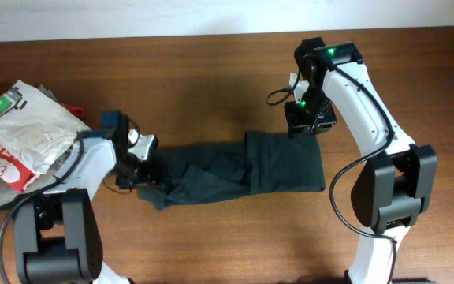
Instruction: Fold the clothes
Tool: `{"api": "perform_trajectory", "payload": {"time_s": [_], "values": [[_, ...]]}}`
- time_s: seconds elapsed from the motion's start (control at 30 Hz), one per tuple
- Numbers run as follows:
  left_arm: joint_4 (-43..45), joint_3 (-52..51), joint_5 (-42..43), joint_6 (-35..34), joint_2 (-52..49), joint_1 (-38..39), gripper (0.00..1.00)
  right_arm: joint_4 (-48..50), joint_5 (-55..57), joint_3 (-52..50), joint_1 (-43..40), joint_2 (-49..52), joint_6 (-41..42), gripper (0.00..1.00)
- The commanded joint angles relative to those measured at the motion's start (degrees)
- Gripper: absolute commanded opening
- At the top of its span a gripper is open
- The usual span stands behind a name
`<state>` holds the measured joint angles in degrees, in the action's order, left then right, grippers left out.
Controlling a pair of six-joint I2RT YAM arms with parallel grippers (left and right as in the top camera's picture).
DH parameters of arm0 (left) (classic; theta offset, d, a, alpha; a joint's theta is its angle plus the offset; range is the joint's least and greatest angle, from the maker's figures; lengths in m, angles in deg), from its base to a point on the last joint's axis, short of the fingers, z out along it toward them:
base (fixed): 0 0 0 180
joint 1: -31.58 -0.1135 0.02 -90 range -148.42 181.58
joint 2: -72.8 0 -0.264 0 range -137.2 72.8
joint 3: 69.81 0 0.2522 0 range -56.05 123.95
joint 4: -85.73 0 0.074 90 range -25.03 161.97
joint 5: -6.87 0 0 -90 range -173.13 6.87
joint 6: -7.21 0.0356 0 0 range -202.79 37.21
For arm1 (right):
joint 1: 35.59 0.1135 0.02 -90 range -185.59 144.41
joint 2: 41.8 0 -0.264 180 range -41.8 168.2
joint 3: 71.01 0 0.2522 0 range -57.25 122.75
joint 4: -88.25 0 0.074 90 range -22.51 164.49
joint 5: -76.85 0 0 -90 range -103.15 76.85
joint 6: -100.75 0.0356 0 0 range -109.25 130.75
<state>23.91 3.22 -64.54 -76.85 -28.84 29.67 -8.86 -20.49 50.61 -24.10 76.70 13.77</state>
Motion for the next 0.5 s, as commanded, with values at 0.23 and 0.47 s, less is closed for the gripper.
{"api": "perform_trajectory", "payload": {"time_s": [0.23,0.47], "values": [[12.0,-5.5,3.6,-0.8,0.3,-0.1,0.0,-0.5,0.5,0.9,0.0,0.0,0.5,0.46],[0.7,14.2,0.5,-0.8,0.5,-10.9,0.0,-0.7,7.4,0.9,-7.8,0.0,0.4,0.47]]}}
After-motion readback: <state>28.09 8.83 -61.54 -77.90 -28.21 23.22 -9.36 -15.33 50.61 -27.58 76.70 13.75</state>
